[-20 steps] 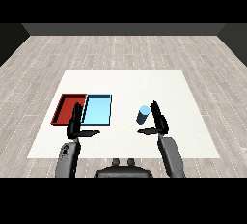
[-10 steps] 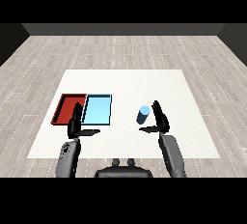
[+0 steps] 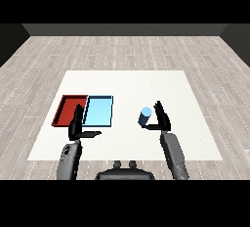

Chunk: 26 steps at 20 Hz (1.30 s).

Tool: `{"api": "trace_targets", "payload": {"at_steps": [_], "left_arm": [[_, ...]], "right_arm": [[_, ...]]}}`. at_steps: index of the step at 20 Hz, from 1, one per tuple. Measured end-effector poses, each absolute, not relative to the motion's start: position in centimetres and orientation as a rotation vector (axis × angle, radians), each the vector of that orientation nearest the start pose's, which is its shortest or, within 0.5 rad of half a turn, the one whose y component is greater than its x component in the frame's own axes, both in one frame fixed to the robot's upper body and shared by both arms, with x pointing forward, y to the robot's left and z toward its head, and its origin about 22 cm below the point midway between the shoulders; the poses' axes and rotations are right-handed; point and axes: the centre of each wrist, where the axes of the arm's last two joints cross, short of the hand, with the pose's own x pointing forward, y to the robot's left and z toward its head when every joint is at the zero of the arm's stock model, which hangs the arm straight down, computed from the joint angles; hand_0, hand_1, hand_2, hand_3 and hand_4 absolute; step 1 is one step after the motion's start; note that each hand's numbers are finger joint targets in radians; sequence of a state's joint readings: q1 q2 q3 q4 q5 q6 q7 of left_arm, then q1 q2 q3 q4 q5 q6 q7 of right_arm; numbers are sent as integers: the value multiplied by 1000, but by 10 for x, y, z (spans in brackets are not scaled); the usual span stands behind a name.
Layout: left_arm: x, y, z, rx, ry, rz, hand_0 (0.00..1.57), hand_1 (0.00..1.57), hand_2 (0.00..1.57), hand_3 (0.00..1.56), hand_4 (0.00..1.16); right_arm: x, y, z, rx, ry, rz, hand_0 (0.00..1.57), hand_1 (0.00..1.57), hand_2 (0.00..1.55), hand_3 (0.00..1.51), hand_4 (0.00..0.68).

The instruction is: Pick the blue can and put it in the blue box

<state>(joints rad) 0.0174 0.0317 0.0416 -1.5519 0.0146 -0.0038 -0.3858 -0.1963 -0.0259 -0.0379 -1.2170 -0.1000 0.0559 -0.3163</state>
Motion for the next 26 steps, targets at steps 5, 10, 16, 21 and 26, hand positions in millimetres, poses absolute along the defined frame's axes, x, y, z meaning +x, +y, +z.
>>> {"api": "trace_targets", "payload": {"at_steps": [5, 10, 16, 21, 26], "left_arm": [[237, 249, -5, 73, -1920, 2, 0, 0, 0, 0, 0], [237, 257, -5, 74, -1929, 13, 0, 0, 0, 0, 0], [237, 251, 3, 90, -1936, 13, 0, 0, 0, 0, 0], [235, 249, 2, 94, -1943, 4, 0, 0, 0, 0, 0], [238, 253, -2, 103, -1943, 4, 0, 0, 0, 0, 0]], "right_arm": [[299, -219, -48, 115, -1678, -32, 0, 0, 0, 0, 0], [306, -214, -58, 135, -1649, -64, 0, 0, 0, 0, 0], [312, -210, -68, 155, -1629, -89, 0, 0, 0, 0, 0], [316, -200, -74, 158, -1607, -103, 0, 0, 0, 0, 0], [318, -200, -74, 183, -1596, -114, 0, 0, 0, 0, 0]]}}
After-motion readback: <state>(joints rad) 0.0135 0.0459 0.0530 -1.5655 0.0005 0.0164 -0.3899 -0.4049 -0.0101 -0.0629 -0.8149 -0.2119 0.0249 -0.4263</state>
